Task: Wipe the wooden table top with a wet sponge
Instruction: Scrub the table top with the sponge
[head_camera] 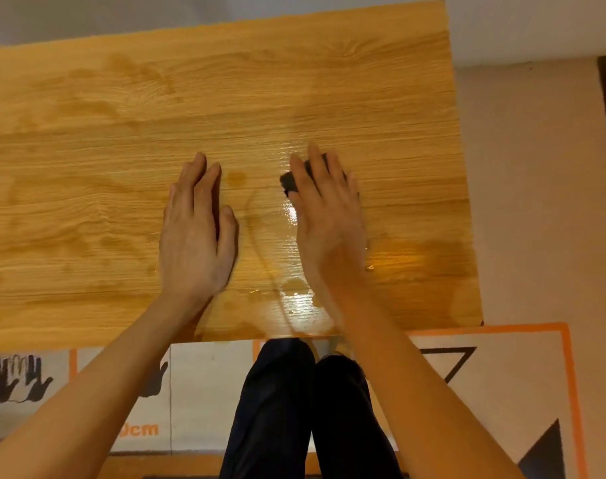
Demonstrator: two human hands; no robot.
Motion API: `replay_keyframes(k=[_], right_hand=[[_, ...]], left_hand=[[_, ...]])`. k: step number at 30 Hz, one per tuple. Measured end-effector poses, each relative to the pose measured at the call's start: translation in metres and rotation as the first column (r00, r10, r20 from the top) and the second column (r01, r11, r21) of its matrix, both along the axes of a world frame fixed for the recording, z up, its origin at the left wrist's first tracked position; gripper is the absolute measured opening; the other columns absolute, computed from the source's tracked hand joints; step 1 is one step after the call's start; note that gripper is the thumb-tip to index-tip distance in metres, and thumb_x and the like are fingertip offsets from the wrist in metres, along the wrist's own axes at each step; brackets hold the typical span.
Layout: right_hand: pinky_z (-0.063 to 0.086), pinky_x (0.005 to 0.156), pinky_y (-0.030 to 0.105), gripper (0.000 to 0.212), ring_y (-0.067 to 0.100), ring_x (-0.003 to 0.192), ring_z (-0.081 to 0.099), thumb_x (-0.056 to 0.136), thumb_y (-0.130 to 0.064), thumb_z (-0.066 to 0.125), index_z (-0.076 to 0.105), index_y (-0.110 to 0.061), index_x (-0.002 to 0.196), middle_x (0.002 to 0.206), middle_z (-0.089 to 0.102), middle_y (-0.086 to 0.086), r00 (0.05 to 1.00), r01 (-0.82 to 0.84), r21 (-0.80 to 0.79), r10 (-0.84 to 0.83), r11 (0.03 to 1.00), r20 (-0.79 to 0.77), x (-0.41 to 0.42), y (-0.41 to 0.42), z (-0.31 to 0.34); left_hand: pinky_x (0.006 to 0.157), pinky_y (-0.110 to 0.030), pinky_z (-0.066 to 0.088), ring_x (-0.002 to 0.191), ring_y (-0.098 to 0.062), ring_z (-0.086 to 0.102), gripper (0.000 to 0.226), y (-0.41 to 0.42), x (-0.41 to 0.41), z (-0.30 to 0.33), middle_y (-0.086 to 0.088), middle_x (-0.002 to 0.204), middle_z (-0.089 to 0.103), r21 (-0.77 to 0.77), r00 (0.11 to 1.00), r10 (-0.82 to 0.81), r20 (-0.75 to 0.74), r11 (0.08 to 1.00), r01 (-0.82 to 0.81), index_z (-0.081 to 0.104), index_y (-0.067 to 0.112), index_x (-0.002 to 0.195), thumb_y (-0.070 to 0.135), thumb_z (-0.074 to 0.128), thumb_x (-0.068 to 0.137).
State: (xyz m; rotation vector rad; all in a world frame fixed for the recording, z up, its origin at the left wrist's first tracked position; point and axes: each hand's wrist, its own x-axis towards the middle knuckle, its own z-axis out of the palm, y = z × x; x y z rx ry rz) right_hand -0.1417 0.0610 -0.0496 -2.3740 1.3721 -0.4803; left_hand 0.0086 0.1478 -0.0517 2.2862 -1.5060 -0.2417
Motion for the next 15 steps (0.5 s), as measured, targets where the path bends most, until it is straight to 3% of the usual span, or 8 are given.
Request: replay_keyframes(k=[2,5,10,13,15], right_hand=[[0.005,0.121,0.038,0.043,0.025,0.148,0.021,0.104,-0.021,0.040,0.040,-0.014,0.146,0.157,0.030,0.006,0.998,-0.056,0.026,0.057,0.998,-0.014,0.002,-0.012,-0.001],[0.012,0.121,0.041,0.045,0.026,0.146,0.025,0.100,-0.018,0.049,0.042,-0.011,0.144,0.155,0.034,0.007,0.986,-0.166,0.023,0.166,0.986,0.016,-0.032,0.020,-0.001],[0.025,0.114,0.048,0.082,0.026,0.146,0.023,0.077,-0.005,0.079,0.034,-0.014,0.146,0.156,0.032,0.006,0.904,-0.420,0.055,0.423,0.906,-0.066,-0.094,0.091,0.004],[0.014,0.121,0.043,0.063,0.026,0.146,0.023,0.088,-0.003,0.064,0.040,-0.012,0.145,0.156,0.034,0.006,0.887,-0.453,0.058,0.457,0.889,-0.068,-0.062,0.051,0.002],[0.009,0.120,0.040,0.045,0.029,0.145,0.026,0.097,-0.008,0.050,0.045,-0.007,0.142,0.153,0.037,0.009,0.928,-0.371,0.062,0.372,0.927,-0.012,-0.022,0.013,0.002]], left_hand=[[0.121,-0.053,0.026,0.153,-0.025,0.025,0.050,0.000,0.000,-0.001,-0.011,0.164,0.030,-0.009,1.000,-0.005,0.003,1.000,0.005,0.036,0.005,0.153,0.020,0.040,0.106],[0.122,-0.052,0.025,0.154,-0.024,0.024,0.050,0.000,-0.001,0.000,-0.010,0.164,0.030,-0.015,1.000,0.006,0.003,1.000,-0.006,0.037,0.006,0.153,0.020,0.041,0.106],[0.123,-0.050,0.023,0.154,-0.026,0.023,0.051,0.000,-0.002,0.001,-0.011,0.165,0.029,-0.013,1.000,0.012,0.012,1.000,-0.012,0.036,0.005,0.154,0.024,0.039,0.106],[0.123,-0.050,0.024,0.154,-0.026,0.023,0.051,0.000,-0.001,-0.001,-0.011,0.165,0.029,-0.013,0.999,-0.004,0.032,1.000,0.005,0.036,0.005,0.154,0.025,0.037,0.107],[0.123,-0.050,0.024,0.154,-0.026,0.024,0.051,-0.001,-0.001,-0.001,-0.011,0.165,0.029,-0.019,0.999,-0.003,0.033,1.000,0.004,0.036,0.005,0.154,0.025,0.037,0.107]])
